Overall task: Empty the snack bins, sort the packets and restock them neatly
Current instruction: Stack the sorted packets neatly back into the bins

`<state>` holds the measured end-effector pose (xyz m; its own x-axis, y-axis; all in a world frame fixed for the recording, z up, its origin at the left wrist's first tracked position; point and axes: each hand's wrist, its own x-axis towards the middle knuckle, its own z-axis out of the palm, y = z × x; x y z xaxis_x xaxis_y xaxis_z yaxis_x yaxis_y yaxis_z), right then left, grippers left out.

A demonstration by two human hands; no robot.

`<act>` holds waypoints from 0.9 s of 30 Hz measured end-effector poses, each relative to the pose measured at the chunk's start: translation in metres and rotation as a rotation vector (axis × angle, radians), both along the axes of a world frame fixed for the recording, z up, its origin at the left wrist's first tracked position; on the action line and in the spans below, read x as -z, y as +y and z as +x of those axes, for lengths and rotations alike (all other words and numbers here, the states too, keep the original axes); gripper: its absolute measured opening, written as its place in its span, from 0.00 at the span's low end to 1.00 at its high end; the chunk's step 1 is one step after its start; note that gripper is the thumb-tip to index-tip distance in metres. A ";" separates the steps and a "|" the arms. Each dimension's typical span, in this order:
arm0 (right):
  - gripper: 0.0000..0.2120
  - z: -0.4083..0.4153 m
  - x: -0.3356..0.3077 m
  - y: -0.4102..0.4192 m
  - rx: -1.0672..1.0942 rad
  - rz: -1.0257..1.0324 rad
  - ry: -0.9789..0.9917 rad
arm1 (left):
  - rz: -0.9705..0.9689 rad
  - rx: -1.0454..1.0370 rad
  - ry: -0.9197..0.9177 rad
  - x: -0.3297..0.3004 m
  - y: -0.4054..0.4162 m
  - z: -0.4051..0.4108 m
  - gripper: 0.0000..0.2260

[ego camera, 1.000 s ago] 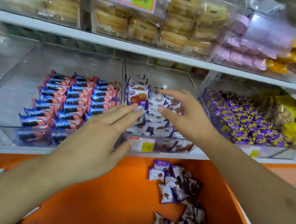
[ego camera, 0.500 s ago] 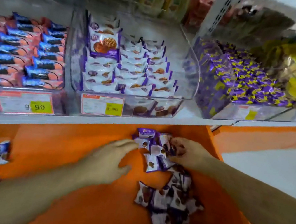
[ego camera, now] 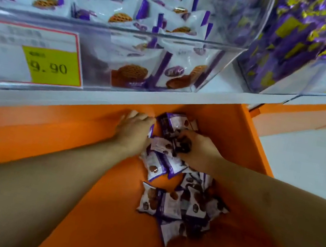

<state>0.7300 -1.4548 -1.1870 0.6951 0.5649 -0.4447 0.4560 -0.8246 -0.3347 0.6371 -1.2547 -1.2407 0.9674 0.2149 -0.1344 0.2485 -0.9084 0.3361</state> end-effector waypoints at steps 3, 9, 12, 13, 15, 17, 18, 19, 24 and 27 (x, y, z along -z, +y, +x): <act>0.15 -0.008 -0.003 0.003 -0.035 0.008 0.027 | 0.040 -0.008 0.113 0.006 0.004 -0.025 0.12; 0.17 -0.022 -0.037 0.014 0.009 0.040 0.245 | 0.020 0.024 0.162 -0.001 0.033 -0.100 0.09; 0.15 -0.035 -0.064 0.024 -0.010 0.041 0.403 | -0.272 -0.109 0.089 -0.031 0.046 -0.129 0.06; 0.13 -0.042 -0.078 0.028 -0.001 0.060 0.473 | -0.395 -0.144 0.059 -0.046 0.049 -0.139 0.11; 0.09 -0.060 -0.110 0.036 0.043 0.111 0.595 | -0.536 -0.163 0.034 -0.085 0.053 -0.165 0.15; 0.14 -0.076 -0.137 0.040 0.090 0.191 0.675 | -0.593 -0.166 0.026 -0.118 0.053 -0.183 0.13; 0.18 -0.086 -0.153 0.043 0.106 0.245 0.711 | -0.648 -0.189 0.016 -0.141 0.054 -0.195 0.12; 0.20 -0.097 -0.170 0.046 0.122 0.297 0.748 | -0.731 -0.210 0.003 -0.165 0.053 -0.207 0.10; 0.10 -0.150 -0.267 0.064 0.119 0.546 0.827 | -1.187 -0.408 -0.183 -0.283 0.052 -0.254 0.02; 0.04 -0.183 -0.315 0.075 0.037 0.660 0.668 | -1.359 -0.464 -0.361 -0.334 0.055 -0.269 0.06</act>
<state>0.5474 -1.3797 -0.8725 0.4340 0.8277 -0.3558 -0.0225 -0.3849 -0.9227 0.3684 -1.1998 -0.9062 0.8731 0.4165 -0.2535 0.1415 0.2811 0.9492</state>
